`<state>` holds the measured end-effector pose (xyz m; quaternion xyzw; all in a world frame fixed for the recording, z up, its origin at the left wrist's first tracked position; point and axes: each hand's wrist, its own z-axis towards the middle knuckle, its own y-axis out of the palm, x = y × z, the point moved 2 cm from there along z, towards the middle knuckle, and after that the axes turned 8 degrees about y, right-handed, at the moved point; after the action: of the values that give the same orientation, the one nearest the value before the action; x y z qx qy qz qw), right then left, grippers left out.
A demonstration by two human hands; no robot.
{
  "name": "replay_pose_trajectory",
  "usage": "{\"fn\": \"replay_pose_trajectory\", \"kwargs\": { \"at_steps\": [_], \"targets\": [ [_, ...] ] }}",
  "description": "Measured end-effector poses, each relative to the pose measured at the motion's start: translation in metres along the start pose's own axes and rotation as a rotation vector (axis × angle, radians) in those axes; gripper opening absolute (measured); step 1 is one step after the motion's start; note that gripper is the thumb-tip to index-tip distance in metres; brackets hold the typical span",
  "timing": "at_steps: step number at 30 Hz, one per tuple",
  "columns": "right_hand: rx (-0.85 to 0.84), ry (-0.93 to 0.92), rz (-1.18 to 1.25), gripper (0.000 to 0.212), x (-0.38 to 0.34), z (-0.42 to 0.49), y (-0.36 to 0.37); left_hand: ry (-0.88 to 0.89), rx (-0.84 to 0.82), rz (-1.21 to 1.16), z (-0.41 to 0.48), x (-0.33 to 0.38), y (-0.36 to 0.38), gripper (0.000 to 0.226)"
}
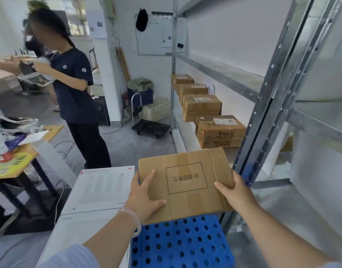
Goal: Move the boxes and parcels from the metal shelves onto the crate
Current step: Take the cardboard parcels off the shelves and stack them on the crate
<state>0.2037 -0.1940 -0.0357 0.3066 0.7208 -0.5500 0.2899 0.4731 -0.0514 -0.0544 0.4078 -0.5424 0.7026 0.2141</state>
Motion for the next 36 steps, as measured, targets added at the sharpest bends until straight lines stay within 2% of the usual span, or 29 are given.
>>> {"fn": "replay_pose_trajectory", "kwargs": {
  "at_steps": [6, 14, 20, 29, 36],
  "targets": [
    [-0.091, 0.024, -0.02, 0.091, -0.006, 0.034, 0.039, -0.114, 0.129, -0.009, 0.022, -0.034, 0.001, 0.088],
    [-0.171, 0.067, -0.116, 0.085, -0.01, 0.081, 0.087, -0.198, 0.008, 0.053, 0.073, -0.088, 0.001, 0.09],
    [-0.185, 0.088, -0.175, 0.083, -0.005, 0.098, 0.113, -0.221, -0.099, 0.252, 0.083, -0.118, 0.006, 0.087],
    [-0.195, 0.037, -0.216, 0.074, -0.003, 0.11, 0.123, -0.199, -0.1, 0.445, 0.09, -0.127, 0.008, 0.081],
    [-0.234, -0.008, -0.276, 0.078, -0.003, 0.113, 0.121, -0.243, -0.133, 0.46, 0.091, -0.128, 0.009, 0.081]
  ]
}}
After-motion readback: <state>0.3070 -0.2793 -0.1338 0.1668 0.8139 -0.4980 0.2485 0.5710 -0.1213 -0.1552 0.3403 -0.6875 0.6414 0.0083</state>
